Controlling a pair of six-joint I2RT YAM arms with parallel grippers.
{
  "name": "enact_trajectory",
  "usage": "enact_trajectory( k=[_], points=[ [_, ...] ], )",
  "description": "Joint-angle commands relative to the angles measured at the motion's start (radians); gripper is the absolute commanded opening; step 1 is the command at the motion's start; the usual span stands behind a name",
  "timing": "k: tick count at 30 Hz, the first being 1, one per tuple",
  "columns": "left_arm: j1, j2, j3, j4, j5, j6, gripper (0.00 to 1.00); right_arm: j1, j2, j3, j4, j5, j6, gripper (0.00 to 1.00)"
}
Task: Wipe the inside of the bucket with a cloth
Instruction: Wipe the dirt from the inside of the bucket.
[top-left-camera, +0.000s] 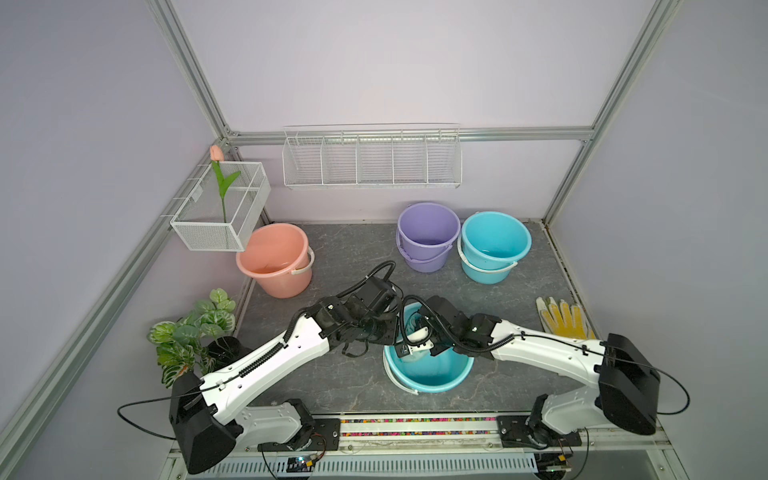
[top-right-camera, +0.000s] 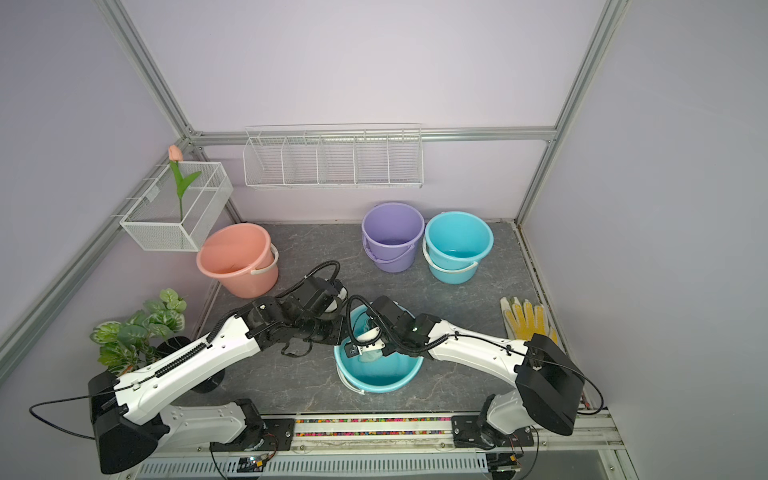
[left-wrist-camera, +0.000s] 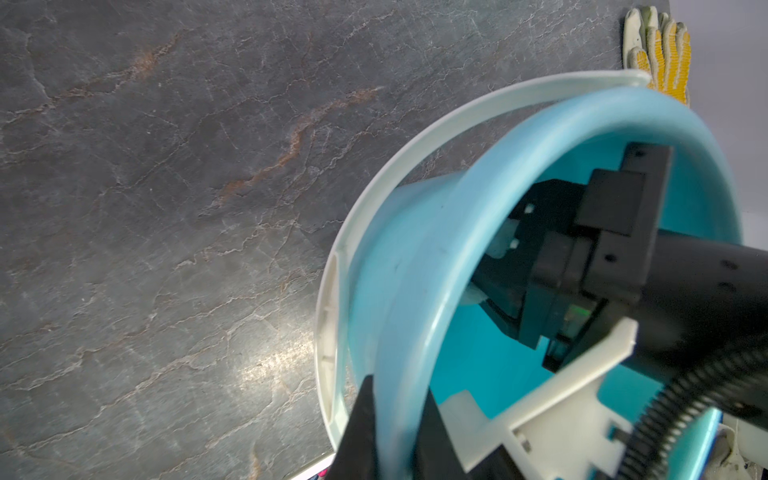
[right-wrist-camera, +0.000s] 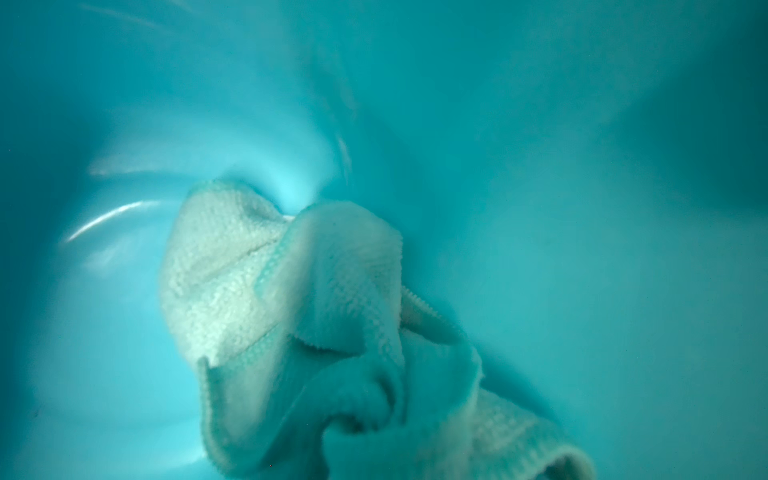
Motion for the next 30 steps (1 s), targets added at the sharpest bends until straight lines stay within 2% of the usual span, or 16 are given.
enact_trajectory(
  k=[1, 5, 9, 14, 17, 21, 24, 30],
  points=[
    [-0.001, -0.001, 0.004, 0.001, -0.005, 0.015, 0.0, 0.016, -0.002, 0.069, -0.29, -0.006, -0.074, 0.07],
    [-0.001, 0.001, 0.006, -0.011, -0.014, 0.021, 0.0, 0.022, 0.013, 0.116, -0.429, -0.143, -0.05, 0.07],
    [-0.003, 0.003, -0.006, -0.007, -0.018, 0.023, 0.0, 0.021, 0.019, 0.122, -0.445, -0.314, 0.003, 0.07],
    [-0.002, 0.014, -0.018, 0.019, -0.002, 0.023, 0.0, 0.018, 0.042, 0.118, -0.372, -0.518, 0.069, 0.07],
    [-0.002, 0.021, -0.021, 0.033, 0.011, 0.023, 0.0, 0.019, 0.048, 0.084, -0.25, -0.578, 0.103, 0.07],
    [-0.002, 0.025, -0.022, 0.038, 0.021, 0.024, 0.0, 0.018, 0.04, 0.006, 0.005, -0.584, 0.149, 0.07],
    [-0.002, 0.029, -0.025, 0.044, 0.028, 0.028, 0.0, 0.017, 0.04, -0.05, 0.193, -0.543, 0.169, 0.07],
    [-0.003, 0.033, -0.04, 0.062, 0.045, 0.026, 0.0, 0.021, 0.063, -0.148, 0.479, -0.29, 0.123, 0.07]
  ],
)
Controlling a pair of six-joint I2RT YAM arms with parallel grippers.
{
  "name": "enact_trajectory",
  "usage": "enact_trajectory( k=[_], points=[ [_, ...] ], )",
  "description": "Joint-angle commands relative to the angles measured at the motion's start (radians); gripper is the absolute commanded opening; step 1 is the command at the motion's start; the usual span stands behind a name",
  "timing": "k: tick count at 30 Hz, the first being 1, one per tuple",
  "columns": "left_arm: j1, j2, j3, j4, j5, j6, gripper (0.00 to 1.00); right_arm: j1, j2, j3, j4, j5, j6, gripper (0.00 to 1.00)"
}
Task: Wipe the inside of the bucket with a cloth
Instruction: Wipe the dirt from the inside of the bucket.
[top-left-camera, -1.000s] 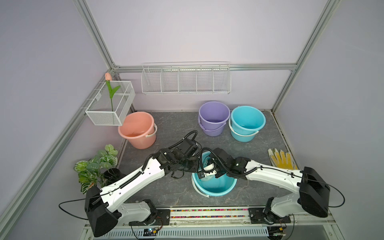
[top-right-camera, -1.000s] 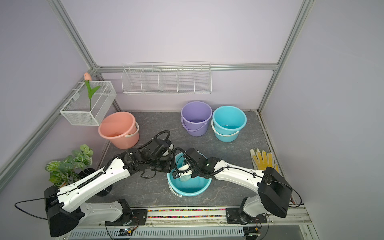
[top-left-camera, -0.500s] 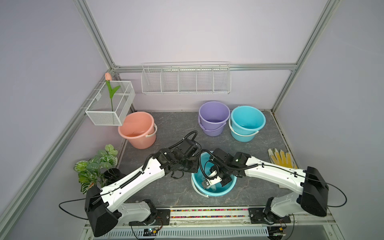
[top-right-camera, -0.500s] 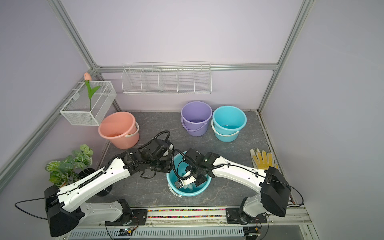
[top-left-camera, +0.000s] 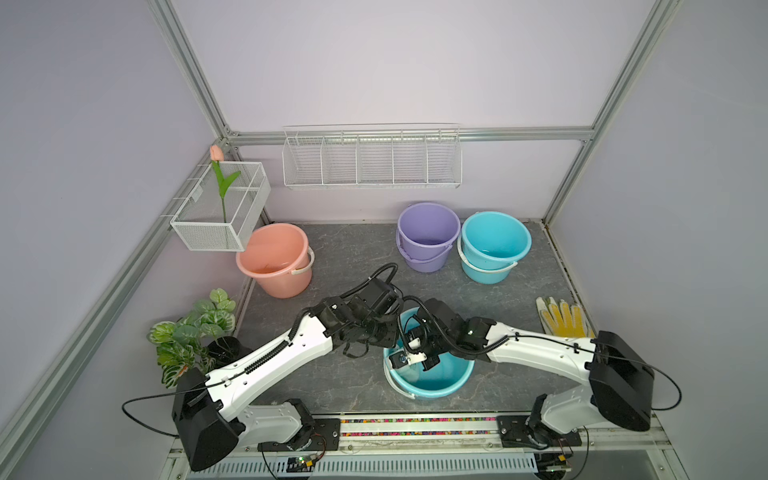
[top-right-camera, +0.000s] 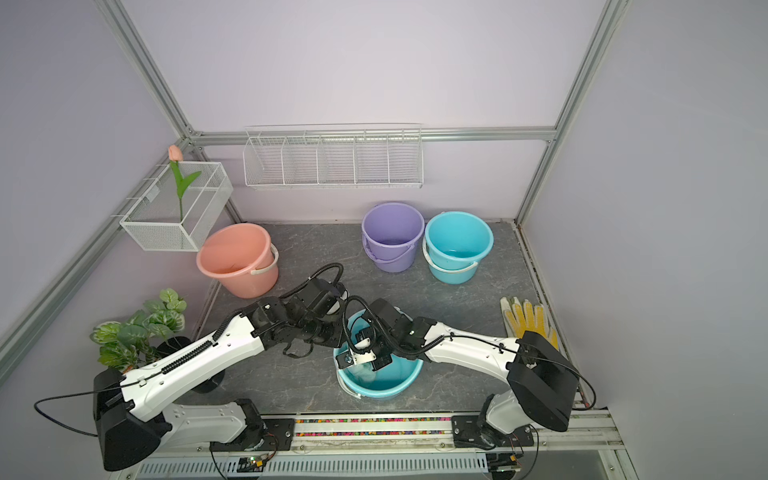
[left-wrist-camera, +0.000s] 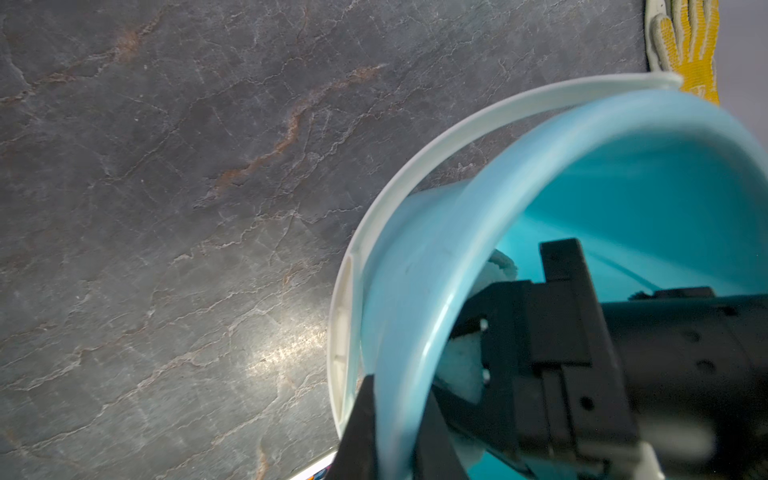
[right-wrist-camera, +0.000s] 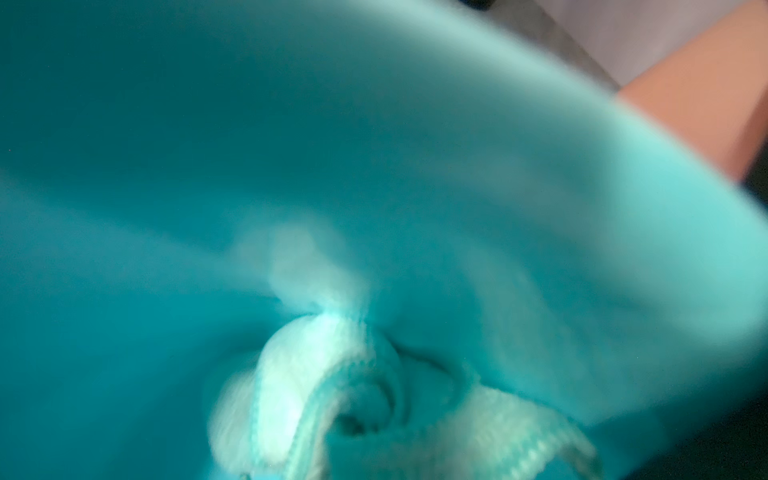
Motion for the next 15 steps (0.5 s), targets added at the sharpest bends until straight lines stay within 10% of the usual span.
enact_trajectory(
  k=[1, 15],
  points=[
    [-0.004, 0.012, -0.021, 0.061, 0.033, -0.004, 0.0, 0.011, 0.033, -0.052, 0.202, 0.214, -0.057, 0.07],
    [-0.004, -0.019, -0.021, 0.021, -0.015, -0.004, 0.0, 0.011, -0.078, 0.015, -0.292, 0.512, -0.327, 0.07]
  ],
)
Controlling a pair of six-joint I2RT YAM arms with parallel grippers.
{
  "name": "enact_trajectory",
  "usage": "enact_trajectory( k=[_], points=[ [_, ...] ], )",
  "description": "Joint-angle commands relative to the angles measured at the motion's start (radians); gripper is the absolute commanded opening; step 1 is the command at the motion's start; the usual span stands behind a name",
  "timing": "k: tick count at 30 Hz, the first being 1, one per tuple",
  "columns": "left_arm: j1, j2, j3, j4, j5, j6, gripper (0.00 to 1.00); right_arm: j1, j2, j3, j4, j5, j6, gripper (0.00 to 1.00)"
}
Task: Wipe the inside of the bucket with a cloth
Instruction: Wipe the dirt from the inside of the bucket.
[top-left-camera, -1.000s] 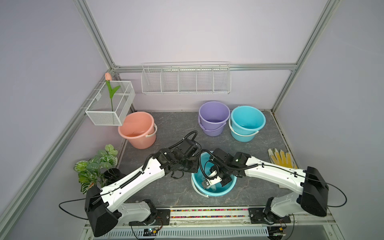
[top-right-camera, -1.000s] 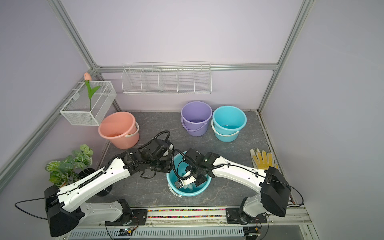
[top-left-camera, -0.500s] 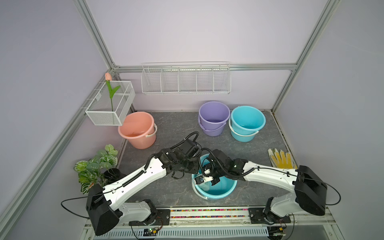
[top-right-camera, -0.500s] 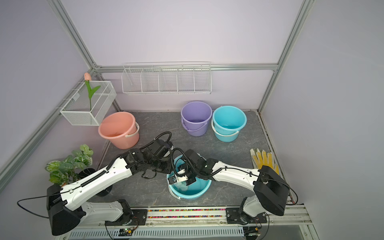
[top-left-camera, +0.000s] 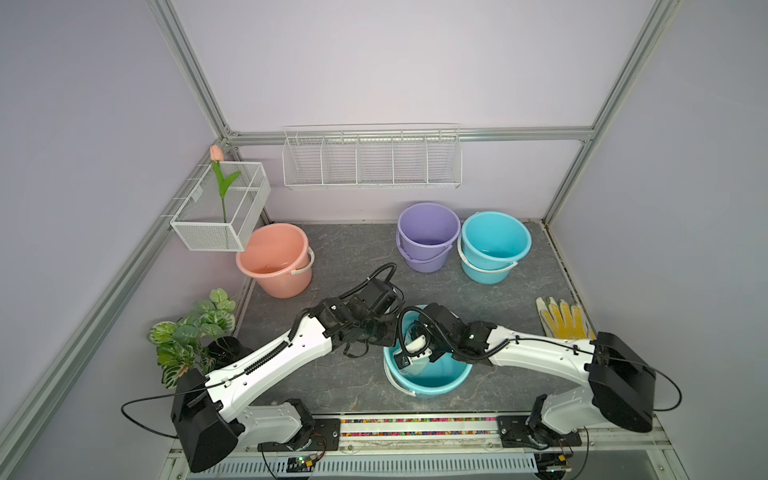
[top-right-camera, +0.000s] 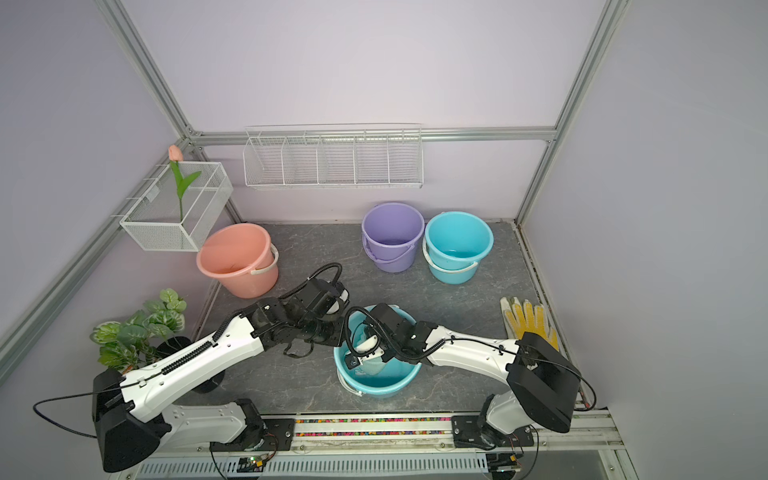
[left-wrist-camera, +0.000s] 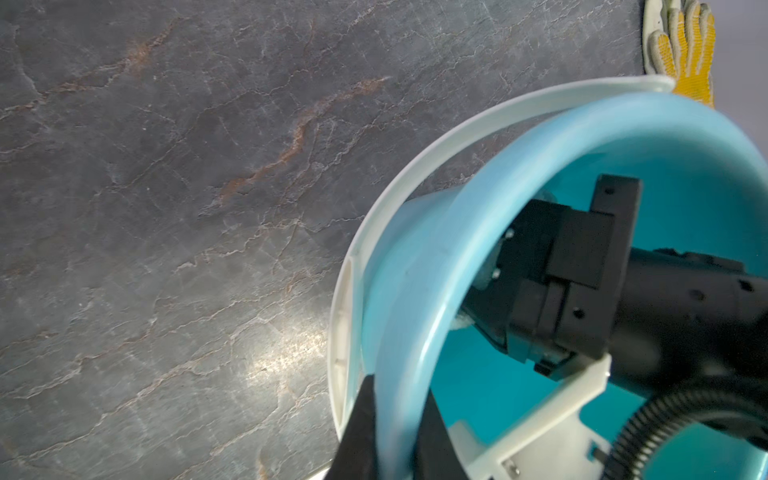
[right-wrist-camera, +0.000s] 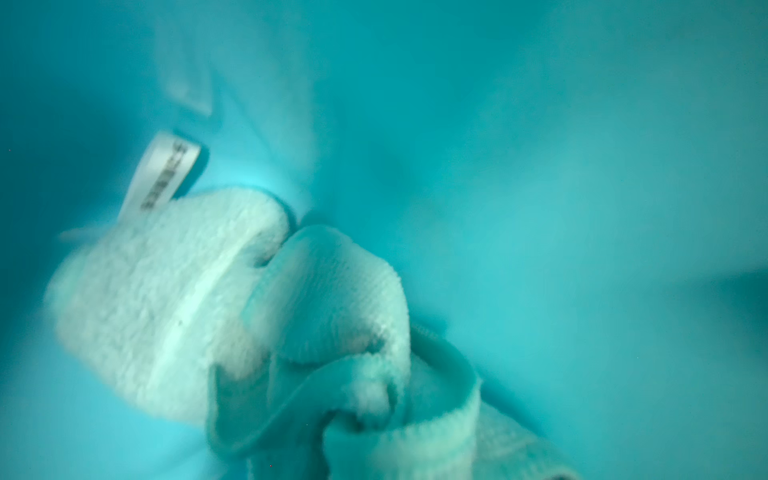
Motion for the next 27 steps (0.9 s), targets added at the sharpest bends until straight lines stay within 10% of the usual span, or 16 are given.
enact_trajectory(
  k=[1, 13, 27],
  points=[
    [-0.007, -0.014, -0.012, -0.004, -0.01, 0.002, 0.0, 0.004, -0.056, 0.032, -0.214, 0.077, -0.063, 0.07],
    [-0.008, -0.036, -0.014, 0.01, -0.036, 0.0, 0.0, 0.003, -0.01, 0.213, -0.666, -0.147, 0.056, 0.07],
    [-0.007, -0.013, -0.009, 0.038, -0.021, 0.005, 0.0, -0.011, 0.125, 0.259, -0.479, -0.707, 0.218, 0.07]
  ],
)
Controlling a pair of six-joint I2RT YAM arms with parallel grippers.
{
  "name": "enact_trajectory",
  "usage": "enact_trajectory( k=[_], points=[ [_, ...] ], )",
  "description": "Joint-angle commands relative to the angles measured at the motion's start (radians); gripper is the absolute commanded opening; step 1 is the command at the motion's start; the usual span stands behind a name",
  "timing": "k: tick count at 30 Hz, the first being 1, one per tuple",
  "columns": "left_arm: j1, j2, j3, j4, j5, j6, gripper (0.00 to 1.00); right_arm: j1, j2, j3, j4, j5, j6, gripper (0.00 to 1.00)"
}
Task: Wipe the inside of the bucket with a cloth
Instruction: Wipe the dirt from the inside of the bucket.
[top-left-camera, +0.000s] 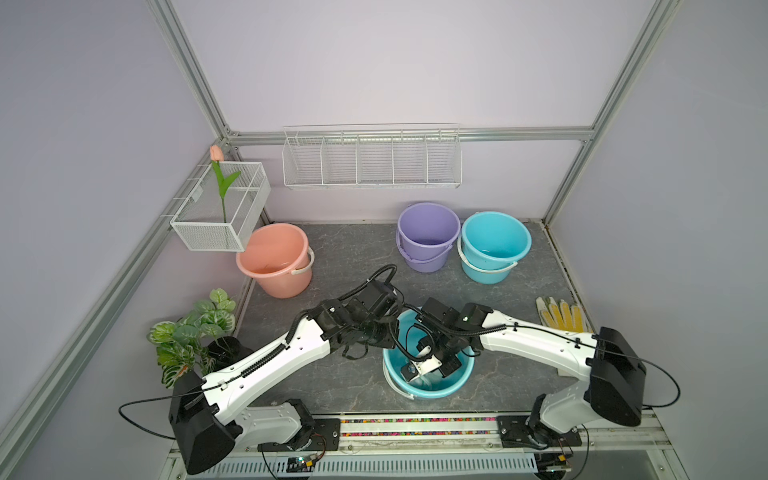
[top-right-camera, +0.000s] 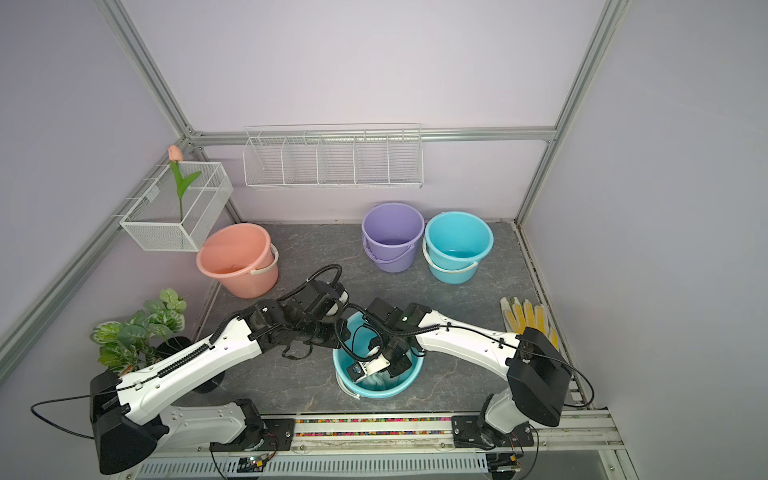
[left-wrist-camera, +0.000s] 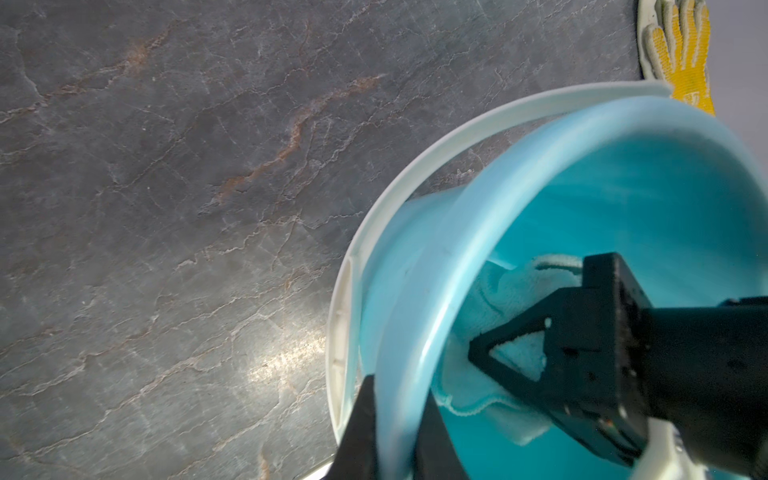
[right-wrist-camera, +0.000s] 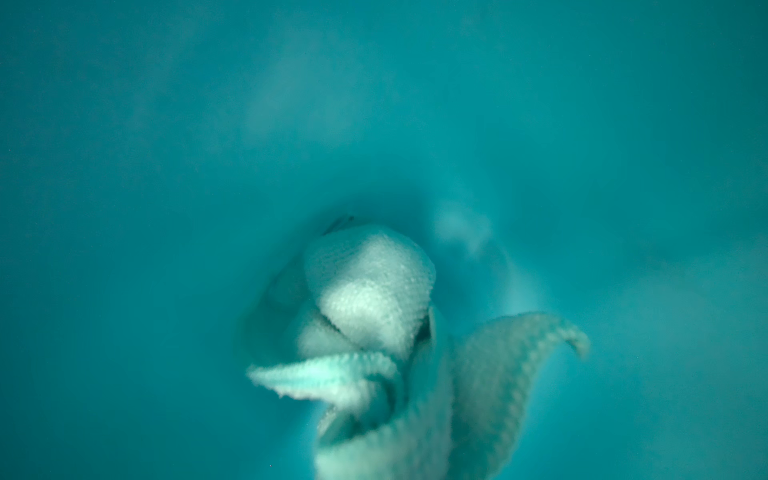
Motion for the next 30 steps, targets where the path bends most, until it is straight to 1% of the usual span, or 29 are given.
enact_trajectory(
  k=[1, 4, 7, 9, 12, 15, 19, 21, 22, 24, 28, 30],
  points=[
    [0.002, 0.006, -0.003, 0.046, -0.012, 0.005, 0.0, 0.004, 0.039, 0.013, 0.119, -0.238, 0.1, 0.07],
    [0.004, 0.016, 0.003, 0.04, -0.014, 0.015, 0.0, 0.005, 0.057, -0.014, 0.285, -0.274, 0.177, 0.07],
    [0.004, 0.012, -0.001, 0.043, -0.014, 0.016, 0.0, 0.006, 0.059, -0.074, 0.51, -0.243, 0.255, 0.07],
    [0.003, 0.008, -0.004, 0.045, -0.015, 0.009, 0.0, 0.009, 0.058, -0.12, 0.661, -0.176, 0.296, 0.07],
    [0.003, 0.004, -0.011, 0.05, -0.01, 0.001, 0.0, 0.012, 0.06, -0.169, 0.835, -0.061, 0.322, 0.07],
    [0.003, 0.009, -0.012, 0.048, -0.005, -0.002, 0.0, 0.024, 0.062, -0.196, 0.945, 0.082, 0.316, 0.07],
    [0.002, 0.012, -0.006, 0.035, -0.014, 0.0, 0.0, 0.041, 0.05, -0.198, 0.971, 0.294, 0.247, 0.07],
    [0.003, 0.011, -0.008, 0.032, -0.022, 0.001, 0.0, 0.05, 0.031, -0.23, 0.951, 0.399, 0.197, 0.07],
    [0.004, 0.011, -0.007, 0.028, -0.027, 0.001, 0.0, 0.053, 0.017, -0.232, 0.929, 0.432, 0.172, 0.07],
    [0.004, 0.011, -0.007, 0.024, -0.034, 0.003, 0.0, 0.058, -0.018, -0.239, 0.864, 0.488, 0.116, 0.07],
    [0.003, 0.016, -0.006, 0.026, -0.04, 0.001, 0.0, 0.066, -0.109, -0.255, 0.726, 0.546, 0.012, 0.07],
    [0.003, 0.022, -0.001, 0.026, -0.041, 0.0, 0.0, 0.071, -0.16, -0.27, 0.686, 0.567, -0.031, 0.07]
  ],
)
